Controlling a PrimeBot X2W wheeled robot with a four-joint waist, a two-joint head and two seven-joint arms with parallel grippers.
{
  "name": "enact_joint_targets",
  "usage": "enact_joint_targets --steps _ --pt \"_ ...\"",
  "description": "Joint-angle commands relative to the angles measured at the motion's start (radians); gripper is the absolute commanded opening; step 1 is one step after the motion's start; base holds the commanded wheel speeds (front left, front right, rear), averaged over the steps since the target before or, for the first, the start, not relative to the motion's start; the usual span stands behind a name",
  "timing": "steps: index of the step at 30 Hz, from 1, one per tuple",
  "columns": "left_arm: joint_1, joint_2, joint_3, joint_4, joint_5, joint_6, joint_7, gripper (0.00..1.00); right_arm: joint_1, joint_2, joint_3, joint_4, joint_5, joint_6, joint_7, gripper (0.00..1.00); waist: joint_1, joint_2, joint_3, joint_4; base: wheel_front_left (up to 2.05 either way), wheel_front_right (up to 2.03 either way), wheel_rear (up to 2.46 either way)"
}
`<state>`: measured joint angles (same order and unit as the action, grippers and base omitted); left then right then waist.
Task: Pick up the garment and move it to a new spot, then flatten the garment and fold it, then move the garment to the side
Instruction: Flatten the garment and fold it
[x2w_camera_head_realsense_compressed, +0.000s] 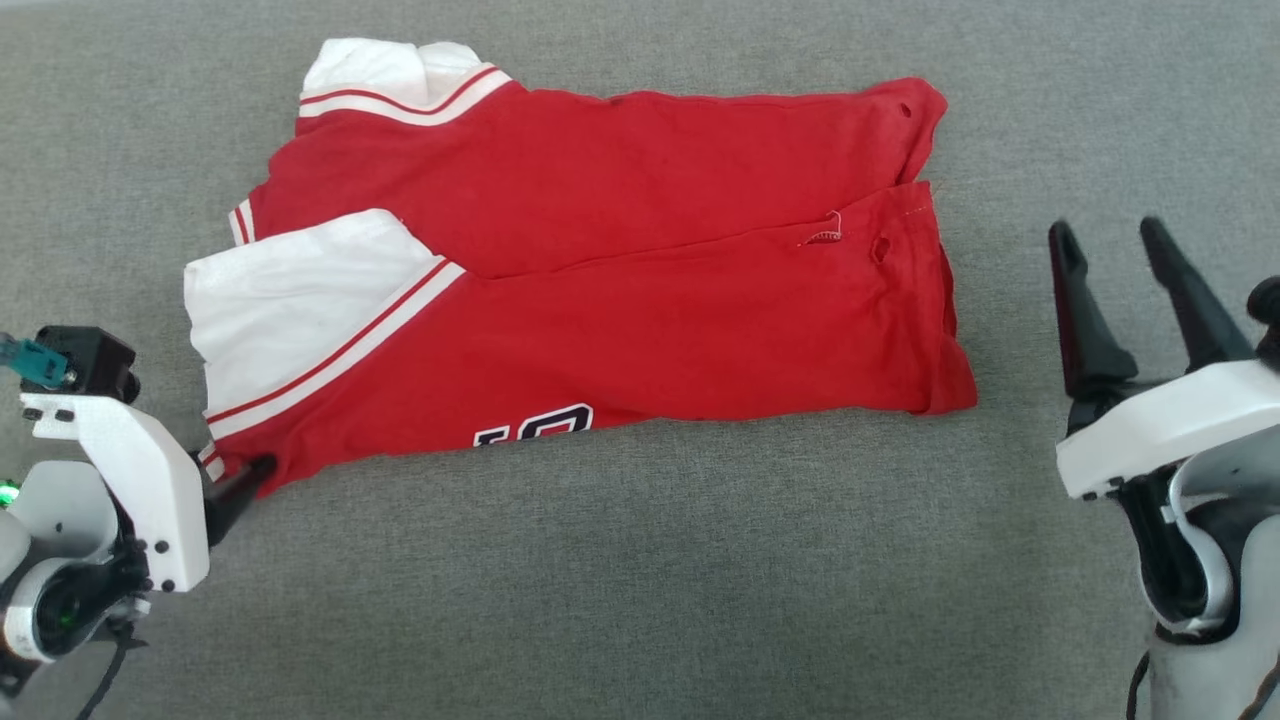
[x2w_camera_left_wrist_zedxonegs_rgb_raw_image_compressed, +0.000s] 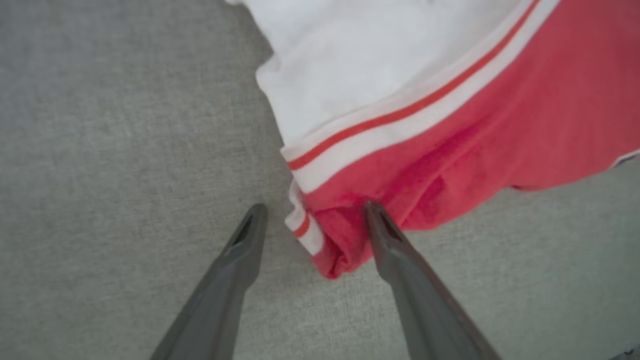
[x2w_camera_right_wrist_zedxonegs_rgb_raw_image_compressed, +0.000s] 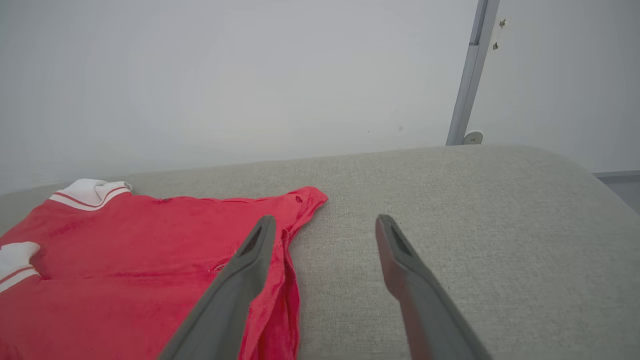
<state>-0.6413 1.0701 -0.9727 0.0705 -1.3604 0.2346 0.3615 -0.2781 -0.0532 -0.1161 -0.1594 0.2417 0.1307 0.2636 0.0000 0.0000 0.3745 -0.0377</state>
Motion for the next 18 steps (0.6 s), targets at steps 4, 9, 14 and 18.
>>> enact_joint_targets --steps 4,9,14,18 --pt "-0.017 -0.06 -0.013 0.105 -0.009 -0.012 0.026 1.0 0.027 0.003 0.02 0.038 0.031 0.0 0.041 1.0 0.0 0.0 0.003 -0.005 0.0 0.0 0.0" --pt "-0.041 -0.128 -0.032 0.191 -0.011 -0.067 0.055 0.0 0.023 0.003 0.071 0.092 0.049 0.0 0.154 1.0 0.0 0.0 0.002 0.0 0.0 0.0 0.0" --pt "-0.071 -0.172 -0.047 0.237 0.008 -0.116 0.07 0.0 -0.015 -0.001 0.092 0.155 0.036 0.0 0.304 1.0 0.0 0.0 0.002 0.022 0.0 0.0 0.0" --pt "-0.096 -0.201 -0.047 0.26 0.019 -0.143 0.063 0.0 -0.052 -0.009 0.081 0.206 0.01 0.0 0.411 1.0 0.0 0.0 0.005 0.046 0.0 0.0 0.0"
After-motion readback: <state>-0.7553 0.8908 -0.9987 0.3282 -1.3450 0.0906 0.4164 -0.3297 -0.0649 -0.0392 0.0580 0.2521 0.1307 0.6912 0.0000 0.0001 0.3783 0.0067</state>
